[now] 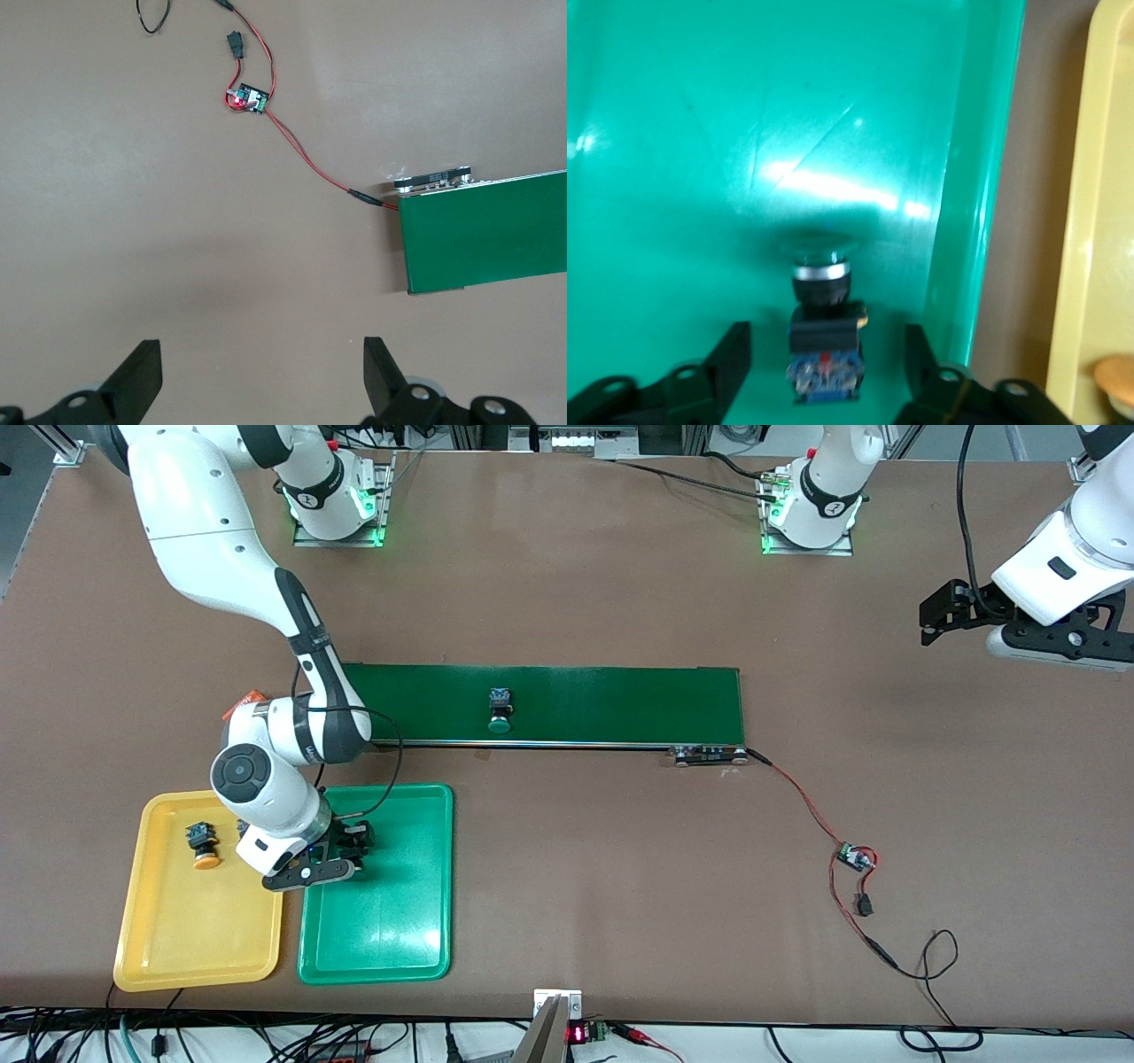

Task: Sort buttons by color to trays
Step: 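Open the right gripper in the green tray and move back to the belt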

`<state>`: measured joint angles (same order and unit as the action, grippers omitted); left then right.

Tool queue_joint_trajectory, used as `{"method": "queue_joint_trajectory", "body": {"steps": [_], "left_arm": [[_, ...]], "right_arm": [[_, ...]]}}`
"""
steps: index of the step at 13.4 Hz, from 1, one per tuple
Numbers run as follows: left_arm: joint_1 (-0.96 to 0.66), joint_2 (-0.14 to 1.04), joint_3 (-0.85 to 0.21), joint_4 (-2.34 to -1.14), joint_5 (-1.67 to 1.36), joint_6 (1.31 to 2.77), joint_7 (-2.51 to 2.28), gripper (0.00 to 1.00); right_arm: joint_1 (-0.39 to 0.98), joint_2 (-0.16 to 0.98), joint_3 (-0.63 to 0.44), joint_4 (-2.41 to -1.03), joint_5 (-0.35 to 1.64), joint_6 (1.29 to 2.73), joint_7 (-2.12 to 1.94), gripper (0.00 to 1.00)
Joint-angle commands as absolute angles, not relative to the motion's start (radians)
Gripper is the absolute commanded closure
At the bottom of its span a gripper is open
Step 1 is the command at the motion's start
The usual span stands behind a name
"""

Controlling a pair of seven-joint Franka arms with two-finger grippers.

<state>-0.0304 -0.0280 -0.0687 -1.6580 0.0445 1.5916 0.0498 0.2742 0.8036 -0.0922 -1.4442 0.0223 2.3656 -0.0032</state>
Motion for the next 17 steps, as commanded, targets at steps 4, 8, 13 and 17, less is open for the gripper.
{"method": "queue_joint_trajectory", "body": {"steps": [4,8,13,17], "left_arm": [[-0.032,-0.017,-0.069,-1.629,0.072,1.571,0.057,0.00],[-0.032,-0.017,-0.069,-1.629,0.072,1.569,0.057,0.00],[-0.032,-0.017,-0.071,-1.629,0.072,1.571,0.057,0.00],[-0.032,-0.017,-0.071,-1.629,0.071,1.571,0.057,0.00]], "right_arm": [[0.317,0.597,-0.084,-1.492,0.061,1.999,0.069,0.00],[0.383,0.435,-0.057,-1.673,0.063,1.994,0.184,0.00],[0.553,0.364,-0.043,-1.758,0.061,1.999,0.500,0.00],[0.609,0.362,-0.037,-1.814,0.061,2.052,0.615,0.00]]}}
